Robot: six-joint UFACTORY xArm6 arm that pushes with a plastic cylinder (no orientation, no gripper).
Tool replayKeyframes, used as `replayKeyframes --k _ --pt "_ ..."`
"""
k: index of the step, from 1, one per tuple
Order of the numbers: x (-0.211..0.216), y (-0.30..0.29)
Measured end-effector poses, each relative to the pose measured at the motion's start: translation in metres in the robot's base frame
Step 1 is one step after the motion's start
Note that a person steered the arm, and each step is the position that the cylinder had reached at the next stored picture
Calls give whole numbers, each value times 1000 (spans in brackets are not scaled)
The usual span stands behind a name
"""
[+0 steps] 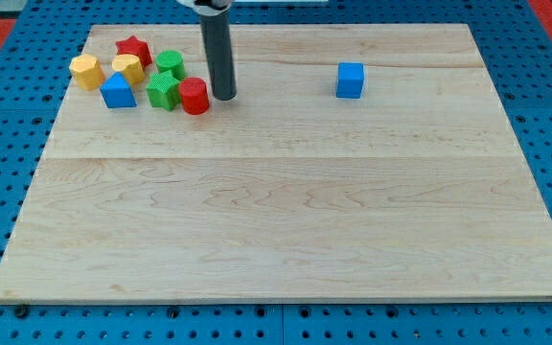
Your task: Push the red circle close to yellow heart
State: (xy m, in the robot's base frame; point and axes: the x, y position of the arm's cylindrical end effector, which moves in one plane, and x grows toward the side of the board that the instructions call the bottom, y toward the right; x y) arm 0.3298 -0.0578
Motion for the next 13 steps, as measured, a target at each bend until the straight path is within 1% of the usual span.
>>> replayKeyframes --k 1,2,3,4,5,6,7,10,11,12,13 --pt "-10 -4" --pt "-2 -50" --pt "34 -59" --pt "65 -45" --pt "82 -63" --pt "67 -131" --pt "60 -177" --pt "60 -194" --pt "60 -212" --pt "60 -205" --pt "59 -182"
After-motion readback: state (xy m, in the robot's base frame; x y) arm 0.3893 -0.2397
